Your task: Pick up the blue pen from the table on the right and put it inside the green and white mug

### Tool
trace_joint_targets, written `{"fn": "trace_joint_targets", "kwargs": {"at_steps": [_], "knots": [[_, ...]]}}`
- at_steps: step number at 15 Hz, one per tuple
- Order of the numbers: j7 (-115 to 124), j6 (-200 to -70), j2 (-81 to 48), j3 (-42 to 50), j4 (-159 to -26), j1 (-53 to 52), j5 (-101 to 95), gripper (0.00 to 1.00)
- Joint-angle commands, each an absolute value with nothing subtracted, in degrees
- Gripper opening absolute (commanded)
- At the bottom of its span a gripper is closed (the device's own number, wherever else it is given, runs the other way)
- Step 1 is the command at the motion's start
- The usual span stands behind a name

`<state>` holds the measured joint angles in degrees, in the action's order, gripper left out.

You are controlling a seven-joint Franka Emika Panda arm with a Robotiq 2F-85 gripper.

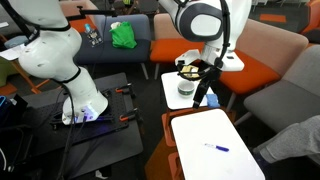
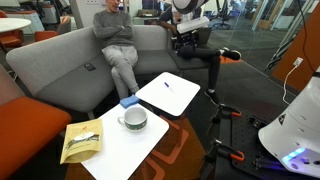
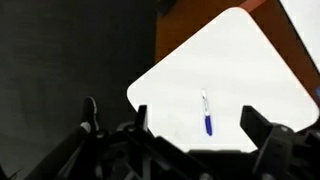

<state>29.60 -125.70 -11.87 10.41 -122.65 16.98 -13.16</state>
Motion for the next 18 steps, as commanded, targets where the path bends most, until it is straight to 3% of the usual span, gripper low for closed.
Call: {"fn": "trace_joint_targets", "kwargs": {"at_steps": [1,7,10,18], "knots": [[29.2,-125.6,-12.0,12.7,-122.5,14.8,-12.6,1.0],[2.0,-135.9,-17.5,11.2,-121.2,20.3,6.4,1.0],[-7.8,-133.1,-24.9,10.6,-115.9,23.7,13.6,1.0],[-1.3,-132.1,-47.8,12.3,-94.1,24.2,11.4,1.0]]}}
